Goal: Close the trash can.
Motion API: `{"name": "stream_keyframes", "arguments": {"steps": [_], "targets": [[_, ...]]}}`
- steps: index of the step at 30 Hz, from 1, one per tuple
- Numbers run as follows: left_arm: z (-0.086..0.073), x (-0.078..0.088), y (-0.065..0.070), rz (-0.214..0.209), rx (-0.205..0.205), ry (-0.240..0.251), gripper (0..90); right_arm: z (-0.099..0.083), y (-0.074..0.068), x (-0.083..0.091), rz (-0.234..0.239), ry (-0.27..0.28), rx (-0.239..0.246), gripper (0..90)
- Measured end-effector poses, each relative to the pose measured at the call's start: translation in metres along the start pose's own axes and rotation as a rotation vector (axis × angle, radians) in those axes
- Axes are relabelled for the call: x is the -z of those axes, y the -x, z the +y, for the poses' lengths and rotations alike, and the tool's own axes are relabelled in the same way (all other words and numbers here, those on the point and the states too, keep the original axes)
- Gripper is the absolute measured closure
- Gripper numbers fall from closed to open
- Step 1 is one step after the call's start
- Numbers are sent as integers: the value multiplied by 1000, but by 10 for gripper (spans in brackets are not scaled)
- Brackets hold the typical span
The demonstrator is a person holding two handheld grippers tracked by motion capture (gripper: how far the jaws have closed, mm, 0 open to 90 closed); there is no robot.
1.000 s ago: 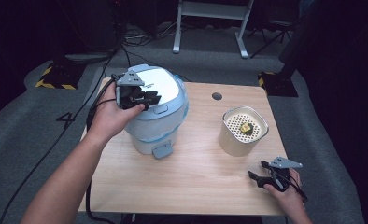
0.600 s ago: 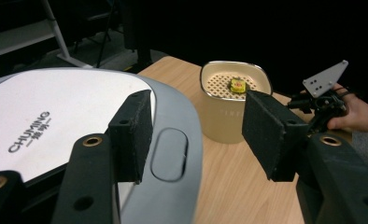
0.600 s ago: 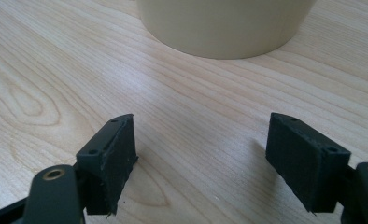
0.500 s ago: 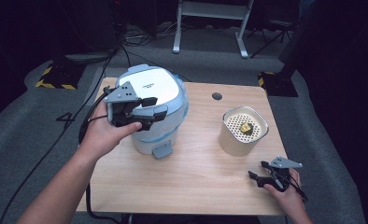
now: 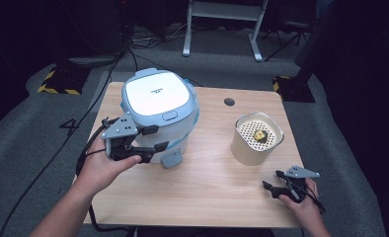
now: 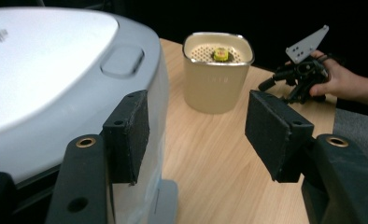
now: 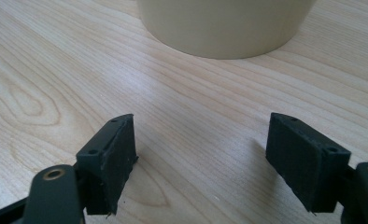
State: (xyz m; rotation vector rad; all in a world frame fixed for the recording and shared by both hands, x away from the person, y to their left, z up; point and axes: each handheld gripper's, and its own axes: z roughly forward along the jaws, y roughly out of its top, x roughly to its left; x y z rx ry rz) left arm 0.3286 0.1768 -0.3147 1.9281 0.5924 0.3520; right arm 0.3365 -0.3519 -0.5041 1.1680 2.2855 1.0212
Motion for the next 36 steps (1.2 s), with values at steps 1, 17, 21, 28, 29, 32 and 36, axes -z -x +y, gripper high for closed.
{"name": "stream_keyframes", "arguments": {"steps": [1,17,21,28,29,32,36], "targets": [[-4,-1,0,-2,7,1,402,0,0,0,0,1,1,244],[-79,-16,-3,71,72,-37,397,0,0,0,0,0,0,244],[-96,-22,-4,92,91,-48,398,0,0,0,0,1,2,244],[-124,-32,-7,124,120,-78,399,0,0,0,-1,0,0,244],[-126,-33,-8,128,119,-84,398,0,0,0,0,0,2,244],[-136,-38,-9,140,125,-104,399,0,0,0,0,1,2,244],[-149,-43,-10,163,143,-121,399,0,0,0,0,0,0,244]]}}
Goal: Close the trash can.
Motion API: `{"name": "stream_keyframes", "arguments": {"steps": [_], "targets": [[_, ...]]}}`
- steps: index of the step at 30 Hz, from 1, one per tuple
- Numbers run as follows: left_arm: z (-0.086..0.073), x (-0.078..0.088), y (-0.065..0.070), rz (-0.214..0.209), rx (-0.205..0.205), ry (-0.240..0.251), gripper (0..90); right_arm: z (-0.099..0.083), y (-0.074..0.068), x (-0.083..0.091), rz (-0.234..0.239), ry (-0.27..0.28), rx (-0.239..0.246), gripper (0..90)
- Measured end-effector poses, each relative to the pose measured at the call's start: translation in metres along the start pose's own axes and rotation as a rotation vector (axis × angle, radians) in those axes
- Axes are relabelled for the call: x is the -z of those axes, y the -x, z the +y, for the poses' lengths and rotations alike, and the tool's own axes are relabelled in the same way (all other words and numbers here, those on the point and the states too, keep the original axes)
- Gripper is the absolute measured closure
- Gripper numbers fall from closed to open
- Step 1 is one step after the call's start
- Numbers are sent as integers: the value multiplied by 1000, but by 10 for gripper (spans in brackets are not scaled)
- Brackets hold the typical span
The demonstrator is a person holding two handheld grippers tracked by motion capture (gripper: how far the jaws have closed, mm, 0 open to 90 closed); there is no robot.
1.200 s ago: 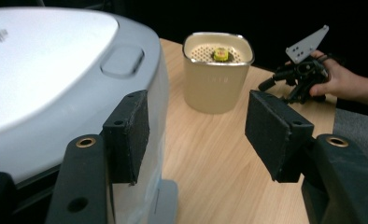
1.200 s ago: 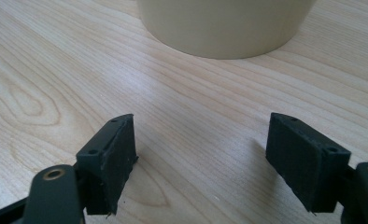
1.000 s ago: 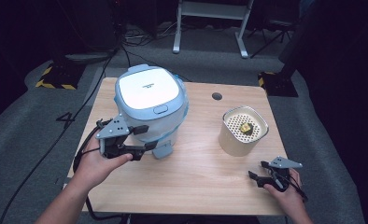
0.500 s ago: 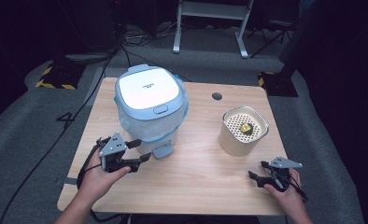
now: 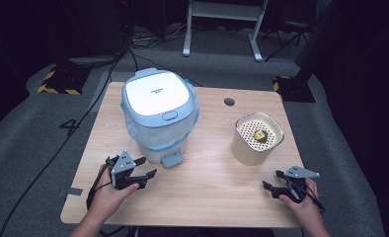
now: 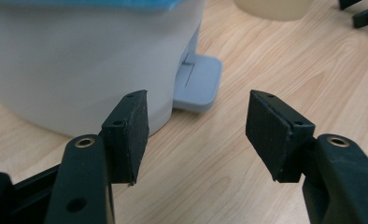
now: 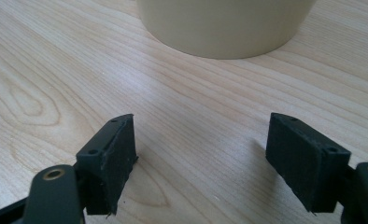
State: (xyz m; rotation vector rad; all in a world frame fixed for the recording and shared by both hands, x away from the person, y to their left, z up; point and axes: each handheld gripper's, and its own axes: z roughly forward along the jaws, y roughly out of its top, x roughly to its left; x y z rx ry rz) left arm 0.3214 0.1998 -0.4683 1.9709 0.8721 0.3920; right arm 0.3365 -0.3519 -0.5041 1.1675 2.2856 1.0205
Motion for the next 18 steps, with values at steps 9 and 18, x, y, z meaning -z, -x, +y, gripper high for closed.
{"name": "stream_keyframes", "arguments": {"steps": [9,18], "targets": [[-19,-10,0,33,13,-47,377,0,0,0,0,0,0,245],[-26,-21,2,77,-33,-164,319,0,0,0,0,1,2,245]]}}
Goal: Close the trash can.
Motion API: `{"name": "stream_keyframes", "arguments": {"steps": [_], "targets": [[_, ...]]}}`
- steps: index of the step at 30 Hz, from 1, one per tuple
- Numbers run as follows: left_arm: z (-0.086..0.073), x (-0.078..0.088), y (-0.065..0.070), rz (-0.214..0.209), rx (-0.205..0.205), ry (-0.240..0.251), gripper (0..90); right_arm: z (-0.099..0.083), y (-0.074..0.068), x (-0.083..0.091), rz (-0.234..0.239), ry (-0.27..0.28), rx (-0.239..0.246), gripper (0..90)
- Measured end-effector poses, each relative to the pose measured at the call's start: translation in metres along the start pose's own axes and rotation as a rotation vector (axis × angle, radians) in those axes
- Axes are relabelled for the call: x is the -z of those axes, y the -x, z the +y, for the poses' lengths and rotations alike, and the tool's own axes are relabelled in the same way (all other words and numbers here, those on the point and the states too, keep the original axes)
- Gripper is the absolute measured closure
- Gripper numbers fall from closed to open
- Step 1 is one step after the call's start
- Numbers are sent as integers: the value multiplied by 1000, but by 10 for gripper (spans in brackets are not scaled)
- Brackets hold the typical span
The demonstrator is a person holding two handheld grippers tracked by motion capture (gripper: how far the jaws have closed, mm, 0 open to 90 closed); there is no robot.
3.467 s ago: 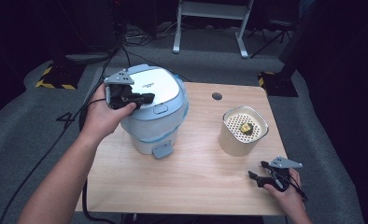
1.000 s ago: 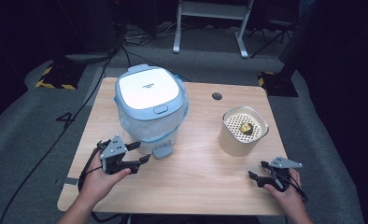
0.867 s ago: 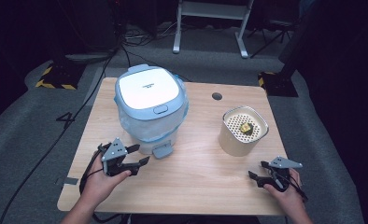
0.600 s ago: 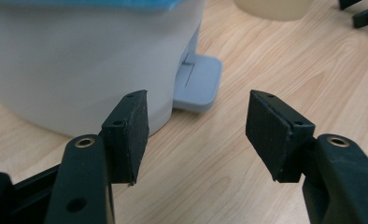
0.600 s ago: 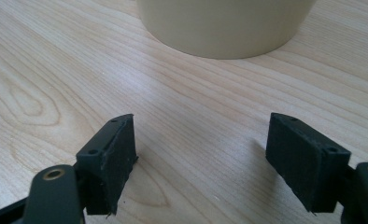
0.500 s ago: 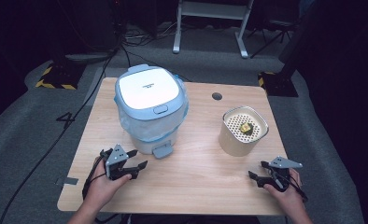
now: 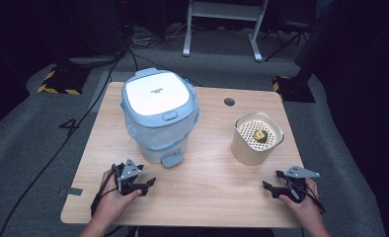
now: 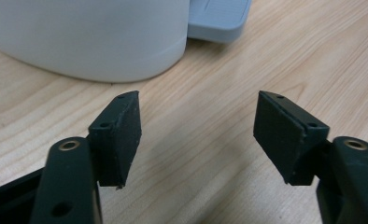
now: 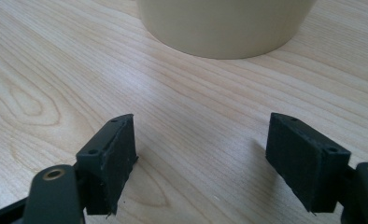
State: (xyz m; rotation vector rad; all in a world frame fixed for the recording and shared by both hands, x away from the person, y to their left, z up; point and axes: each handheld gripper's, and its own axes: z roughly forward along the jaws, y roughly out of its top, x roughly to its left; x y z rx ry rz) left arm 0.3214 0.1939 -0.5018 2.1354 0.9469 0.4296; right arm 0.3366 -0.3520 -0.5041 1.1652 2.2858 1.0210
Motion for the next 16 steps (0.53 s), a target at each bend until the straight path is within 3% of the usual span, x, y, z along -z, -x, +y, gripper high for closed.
{"name": "stream_keyframes", "arguments": {"steps": [2,3,6,7,16], "targets": [[0,-2,1,23,-5,-50,307,0,0,0,0,0,0,244],[0,-2,0,30,-3,-52,287,0,0,0,0,-1,-1,244],[0,-4,-3,41,77,-76,193,0,0,0,-1,-1,-1,245],[0,-4,-4,40,83,-79,181,0,0,0,0,-1,-1,244],[0,-4,-5,44,82,-81,170,0,0,0,-1,-1,-2,244]]}}
